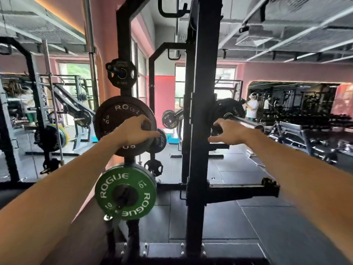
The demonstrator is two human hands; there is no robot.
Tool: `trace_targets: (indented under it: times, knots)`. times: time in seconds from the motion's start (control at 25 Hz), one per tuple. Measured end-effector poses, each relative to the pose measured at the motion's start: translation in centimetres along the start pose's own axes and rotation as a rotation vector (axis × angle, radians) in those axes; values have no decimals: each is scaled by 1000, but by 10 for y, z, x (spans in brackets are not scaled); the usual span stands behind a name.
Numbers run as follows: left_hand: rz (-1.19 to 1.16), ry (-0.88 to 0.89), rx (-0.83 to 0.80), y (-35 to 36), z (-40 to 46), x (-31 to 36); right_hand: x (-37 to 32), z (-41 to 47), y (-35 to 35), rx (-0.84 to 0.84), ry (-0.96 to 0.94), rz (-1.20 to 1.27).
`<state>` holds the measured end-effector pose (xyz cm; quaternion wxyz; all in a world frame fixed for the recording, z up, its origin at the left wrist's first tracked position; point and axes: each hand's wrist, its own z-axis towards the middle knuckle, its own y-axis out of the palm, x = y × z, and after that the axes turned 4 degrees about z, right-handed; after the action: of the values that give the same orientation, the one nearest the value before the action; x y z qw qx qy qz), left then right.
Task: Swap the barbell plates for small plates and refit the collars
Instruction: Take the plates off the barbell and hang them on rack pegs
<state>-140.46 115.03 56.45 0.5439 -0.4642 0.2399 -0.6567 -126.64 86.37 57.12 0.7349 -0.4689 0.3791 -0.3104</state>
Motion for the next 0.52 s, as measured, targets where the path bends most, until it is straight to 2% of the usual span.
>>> trace_targets:
  times: [0.28,0.52]
  knots:
    - [-21,102,-25,51,22,111,107,-49,-51,61,118,-17]
    - [-83,105,-2,131,72,223,243,-55,-96,81,168,19]
